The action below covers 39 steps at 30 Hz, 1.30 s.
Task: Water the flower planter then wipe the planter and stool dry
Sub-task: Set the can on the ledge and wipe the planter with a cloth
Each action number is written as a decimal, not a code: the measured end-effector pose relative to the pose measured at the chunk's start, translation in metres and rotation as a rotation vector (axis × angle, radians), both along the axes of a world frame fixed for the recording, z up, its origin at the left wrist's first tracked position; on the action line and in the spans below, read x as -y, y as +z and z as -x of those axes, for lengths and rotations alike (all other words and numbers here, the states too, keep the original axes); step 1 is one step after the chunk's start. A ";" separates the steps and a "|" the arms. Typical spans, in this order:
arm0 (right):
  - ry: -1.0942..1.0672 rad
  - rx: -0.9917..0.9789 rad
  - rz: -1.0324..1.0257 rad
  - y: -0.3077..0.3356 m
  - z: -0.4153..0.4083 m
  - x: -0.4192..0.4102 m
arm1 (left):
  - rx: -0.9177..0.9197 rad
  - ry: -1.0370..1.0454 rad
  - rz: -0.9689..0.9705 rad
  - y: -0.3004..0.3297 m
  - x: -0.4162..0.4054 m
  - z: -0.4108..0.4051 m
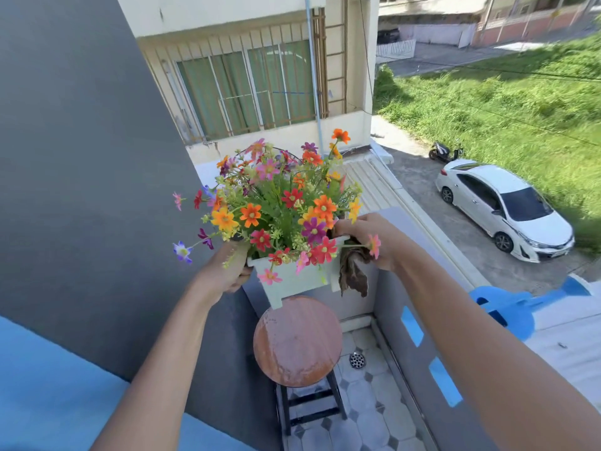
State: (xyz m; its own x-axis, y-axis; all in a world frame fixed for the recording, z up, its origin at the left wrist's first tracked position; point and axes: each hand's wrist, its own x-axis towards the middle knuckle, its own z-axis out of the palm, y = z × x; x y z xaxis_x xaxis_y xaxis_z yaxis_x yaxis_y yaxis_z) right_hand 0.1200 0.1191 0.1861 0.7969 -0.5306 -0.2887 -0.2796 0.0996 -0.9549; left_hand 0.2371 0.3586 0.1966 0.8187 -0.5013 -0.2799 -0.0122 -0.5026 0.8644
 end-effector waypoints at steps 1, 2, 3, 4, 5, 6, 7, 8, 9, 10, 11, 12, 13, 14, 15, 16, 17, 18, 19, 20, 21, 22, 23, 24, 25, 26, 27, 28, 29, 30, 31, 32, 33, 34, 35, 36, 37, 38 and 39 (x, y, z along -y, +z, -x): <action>-0.020 0.015 0.032 -0.004 -0.002 -0.001 | -0.010 0.021 0.032 -0.002 0.001 0.000; -0.040 0.055 0.056 -0.006 -0.003 -0.006 | -0.035 0.045 0.068 -0.003 0.001 0.001; -0.062 0.098 0.037 -0.008 -0.003 -0.009 | -0.073 0.061 0.107 -0.005 0.002 0.004; -0.085 0.152 -0.006 -0.007 -0.003 -0.014 | -0.118 0.078 0.145 -0.008 0.003 0.007; -0.131 0.187 -0.033 -0.010 -0.003 -0.015 | -0.157 0.106 0.184 -0.010 0.005 0.010; -0.176 0.211 -0.047 -0.012 -0.003 -0.016 | -0.181 0.153 0.223 -0.013 0.006 0.014; -0.230 0.224 -0.057 -0.017 -0.004 -0.017 | -0.173 0.217 0.245 -0.016 0.009 0.017; -0.268 0.248 -0.077 -0.023 -0.005 -0.018 | -0.138 0.286 0.250 -0.021 0.011 0.021; -0.291 0.270 -0.098 -0.027 -0.004 -0.022 | -0.079 0.337 0.232 -0.025 0.014 0.025; -0.310 0.292 -0.115 -0.030 -0.005 -0.025 | -0.013 0.351 0.198 -0.031 0.017 0.028; -0.328 0.307 -0.126 -0.034 -0.006 -0.028 | 0.043 0.330 0.143 -0.035 0.019 0.034; -0.350 0.313 -0.125 -0.037 -0.006 -0.031 | 0.077 0.294 0.088 -0.037 0.021 0.039; -0.377 0.290 -0.097 -0.036 -0.007 -0.037 | 0.093 0.266 0.045 -0.037 0.024 0.045; -0.395 0.283 -0.070 -0.039 -0.009 -0.042 | 0.103 0.244 0.026 -0.036 0.026 0.051; -0.394 0.282 -0.047 -0.041 -0.011 -0.047 | 0.122 0.212 0.015 -0.035 0.029 0.055; -0.394 0.278 -0.033 -0.043 -0.013 -0.051 | 0.146 0.159 0.008 -0.031 0.033 0.059; -0.397 0.257 -0.001 -0.041 -0.012 -0.058 | 0.151 0.104 -0.001 -0.027 0.037 0.064; -0.399 0.241 0.027 -0.040 -0.012 -0.063 | 0.133 0.087 0.017 -0.024 0.040 0.066; -0.395 0.234 0.055 -0.039 -0.011 -0.070 | 0.105 0.089 0.028 -0.021 0.042 0.067; -0.394 0.233 0.086 -0.041 -0.010 -0.074 | 0.089 0.103 0.023 -0.020 0.045 0.067; -0.391 0.237 0.104 -0.042 -0.008 -0.080 | 0.094 0.105 -0.006 -0.019 0.047 0.065; -0.388 0.257 0.122 -0.043 -0.006 -0.085 | 0.097 0.110 -0.041 -0.018 0.048 0.065; -0.372 0.274 0.124 -0.046 -0.007 -0.089 | 0.084 0.115 -0.067 -0.017 0.049 0.065; -0.354 0.285 0.129 -0.050 -0.007 -0.092 | 0.065 0.123 -0.073 -0.018 0.049 0.064; -0.333 0.294 0.108 -0.048 -0.006 -0.096 | 0.042 0.128 -0.086 -0.019 0.048 0.064; -0.322 0.305 0.087 -0.048 -0.006 -0.098 | 0.016 0.138 -0.112 -0.021 0.047 0.065; -0.297 0.319 0.052 -0.046 -0.004 -0.101 | -0.010 0.159 -0.125 -0.023 0.045 0.064; -0.272 0.339 0.015 -0.044 -0.001 -0.104 | -0.048 0.190 -0.091 -0.025 0.045 0.063; -0.243 0.363 -0.027 -0.043 0.000 -0.106 | -0.091 0.228 -0.020 -0.025 0.045 0.061; -0.214 0.383 -0.081 -0.042 0.001 -0.108 | -0.139 0.254 0.071 -0.022 0.044 0.058; -0.189 0.386 -0.113 -0.042 0.001 -0.110 | -0.182 0.265 0.154 -0.018 0.043 0.056; -0.178 0.381 -0.121 -0.043 0.000 -0.111 | -0.207 0.261 0.204 -0.014 0.040 0.054; -0.178 0.373 -0.059 -0.044 -0.003 -0.109 | -0.236 0.251 0.237 -0.009 0.038 0.053; -0.181 0.370 0.029 -0.046 -0.007 -0.105 | -0.261 0.234 0.261 -0.006 0.035 0.052; -0.198 0.383 0.128 -0.042 -0.008 -0.101 | -0.281 0.220 0.281 -0.003 0.033 0.052; -0.221 0.385 0.196 -0.044 -0.013 -0.091 | -0.292 0.213 0.295 -0.002 0.031 0.054; -0.250 0.380 0.250 -0.041 -0.016 -0.083 | -0.303 0.211 0.307 -0.002 0.029 0.056; -0.290 0.360 0.290 -0.040 -0.020 -0.072 | -0.317 0.212 0.319 -0.002 0.028 0.058; -0.321 0.329 0.315 -0.040 -0.022 -0.063 | -0.336 0.210 0.339 -0.001 0.027 0.060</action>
